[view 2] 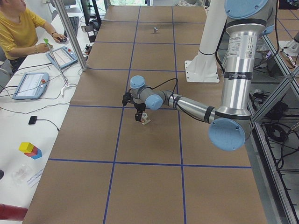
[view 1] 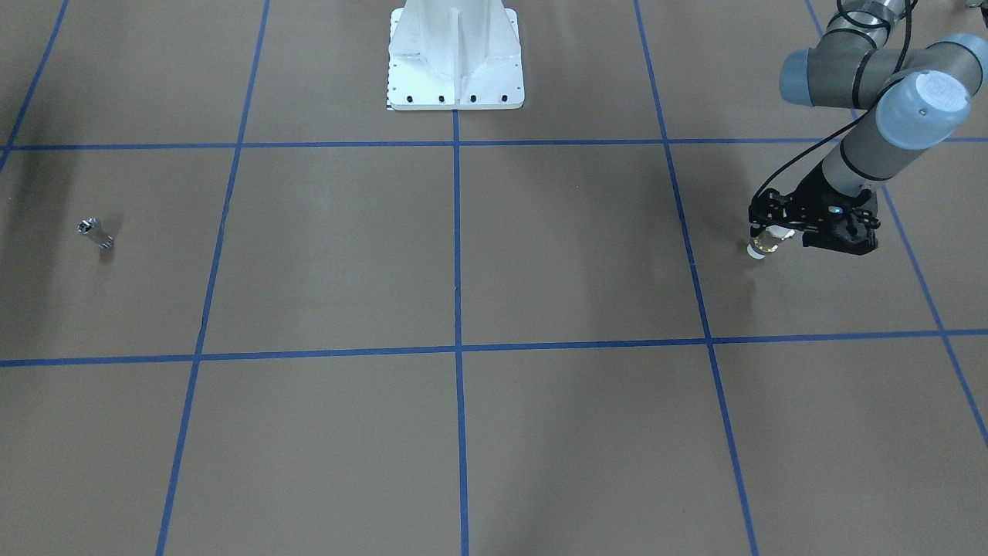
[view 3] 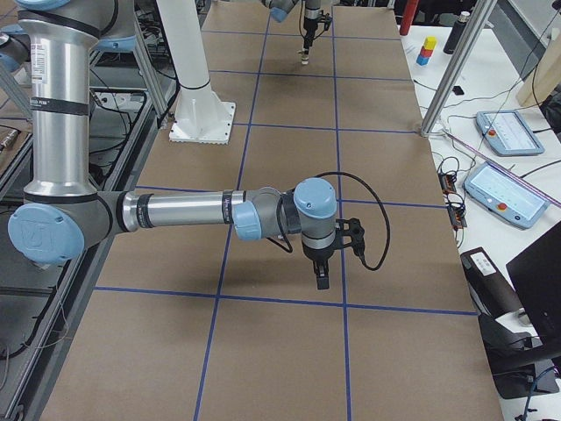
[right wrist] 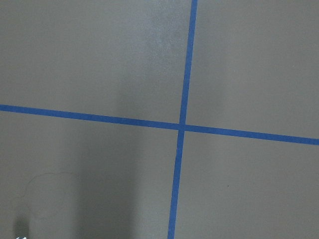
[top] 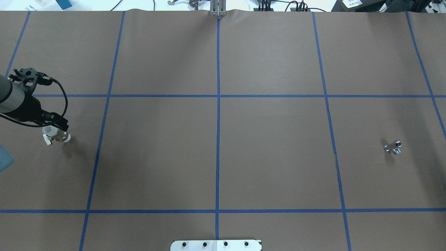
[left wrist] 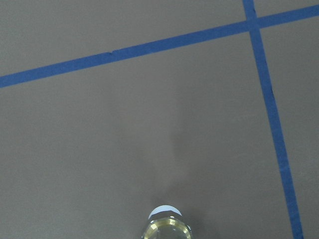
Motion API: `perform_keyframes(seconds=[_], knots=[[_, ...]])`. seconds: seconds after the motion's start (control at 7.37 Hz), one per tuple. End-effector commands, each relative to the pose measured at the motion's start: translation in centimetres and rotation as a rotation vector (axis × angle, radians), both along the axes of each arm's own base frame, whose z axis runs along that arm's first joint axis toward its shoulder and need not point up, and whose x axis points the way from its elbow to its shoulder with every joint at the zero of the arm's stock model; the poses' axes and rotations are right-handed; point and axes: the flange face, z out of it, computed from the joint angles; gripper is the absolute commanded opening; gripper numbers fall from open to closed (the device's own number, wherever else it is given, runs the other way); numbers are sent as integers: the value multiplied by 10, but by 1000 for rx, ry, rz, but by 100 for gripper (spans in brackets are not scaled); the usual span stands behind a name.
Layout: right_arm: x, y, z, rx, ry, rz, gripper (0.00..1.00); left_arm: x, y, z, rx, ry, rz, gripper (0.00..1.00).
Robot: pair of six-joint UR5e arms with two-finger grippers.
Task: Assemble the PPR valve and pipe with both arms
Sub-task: 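Lower the left gripper onto the white-and-brass valve and grasp it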
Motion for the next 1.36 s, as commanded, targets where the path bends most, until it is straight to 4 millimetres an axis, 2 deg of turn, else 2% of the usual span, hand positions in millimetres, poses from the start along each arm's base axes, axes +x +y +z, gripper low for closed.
perform_keyframes(seconds=[0.0,0.41,0.68,0.95,1.09,1.22], knots=[[0,0,0,0,0,0,100,1,3,3,-2,-5,4,91],[0,0,0,1,0,-1,100,7,10,8,-11,-11,23,89],[0,0,0,1,0,-1,100,6,12,11,-14,-15,22,48],[0,0,0,1,0,-1,100,6,12,8,-9,-12,23,11],[0,0,0,1,0,-1,100,5,12,2,-1,-3,21,0],[0,0,-1,3,0,-1,100,2,18,-19,17,24,27,0]])
